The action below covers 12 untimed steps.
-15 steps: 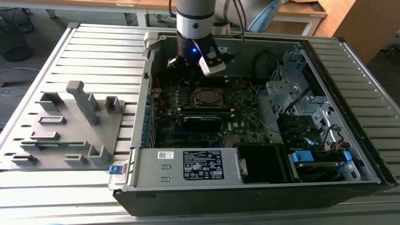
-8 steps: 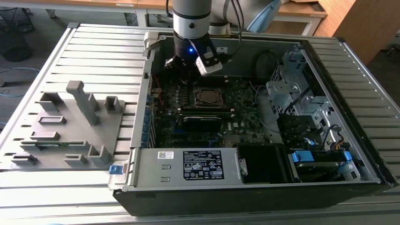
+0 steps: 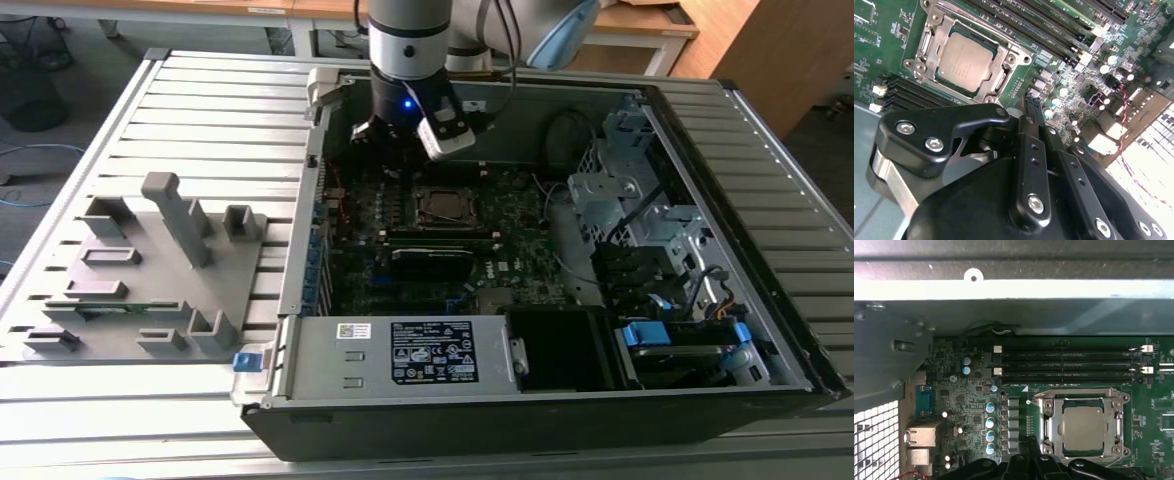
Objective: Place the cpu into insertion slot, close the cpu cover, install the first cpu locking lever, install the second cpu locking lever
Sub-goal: 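Install the first cpu locking lever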
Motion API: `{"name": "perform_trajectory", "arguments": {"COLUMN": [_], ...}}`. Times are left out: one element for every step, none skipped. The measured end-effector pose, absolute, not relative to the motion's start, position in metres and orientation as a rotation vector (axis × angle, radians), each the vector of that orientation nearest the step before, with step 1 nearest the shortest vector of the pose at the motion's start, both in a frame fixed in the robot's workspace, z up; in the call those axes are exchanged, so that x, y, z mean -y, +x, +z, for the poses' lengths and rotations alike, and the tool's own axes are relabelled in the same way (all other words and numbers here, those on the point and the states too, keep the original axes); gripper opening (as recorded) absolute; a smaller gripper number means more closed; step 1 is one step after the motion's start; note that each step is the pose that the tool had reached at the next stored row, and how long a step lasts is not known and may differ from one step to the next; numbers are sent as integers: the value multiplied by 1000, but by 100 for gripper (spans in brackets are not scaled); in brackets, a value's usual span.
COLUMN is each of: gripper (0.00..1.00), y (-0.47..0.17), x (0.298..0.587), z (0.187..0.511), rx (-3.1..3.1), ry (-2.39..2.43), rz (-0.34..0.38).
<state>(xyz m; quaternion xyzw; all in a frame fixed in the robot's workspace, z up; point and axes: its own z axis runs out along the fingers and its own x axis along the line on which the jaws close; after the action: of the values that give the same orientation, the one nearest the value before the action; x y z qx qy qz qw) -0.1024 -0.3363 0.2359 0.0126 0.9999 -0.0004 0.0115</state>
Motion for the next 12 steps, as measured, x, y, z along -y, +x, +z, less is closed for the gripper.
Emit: {"name": "perform_trajectory", "arguments": {"gripper": [11,11,11,11,11,11,11,11,11,11,11,11], "y": [-102,-102,-102,-102,-102,-102,-102,-102,-102,-102,-102,-102], "x": [336,336,336,336,336,336,336,336,336,336,336,336], "z": [237,238,240,241,241,242,242,242,243,244,244,244], "rx": [-3118,-3118,-3118,-3118,-3118,-3118,-3118,-3118,-3118,-3118,-3118,-3118], "ry": [39,39,39,39,39,39,39,39,39,39,39,39], "rz": [-1,-1,-1,-1,-1,-1,-1,-1,-1,-1,-1,-1]}}
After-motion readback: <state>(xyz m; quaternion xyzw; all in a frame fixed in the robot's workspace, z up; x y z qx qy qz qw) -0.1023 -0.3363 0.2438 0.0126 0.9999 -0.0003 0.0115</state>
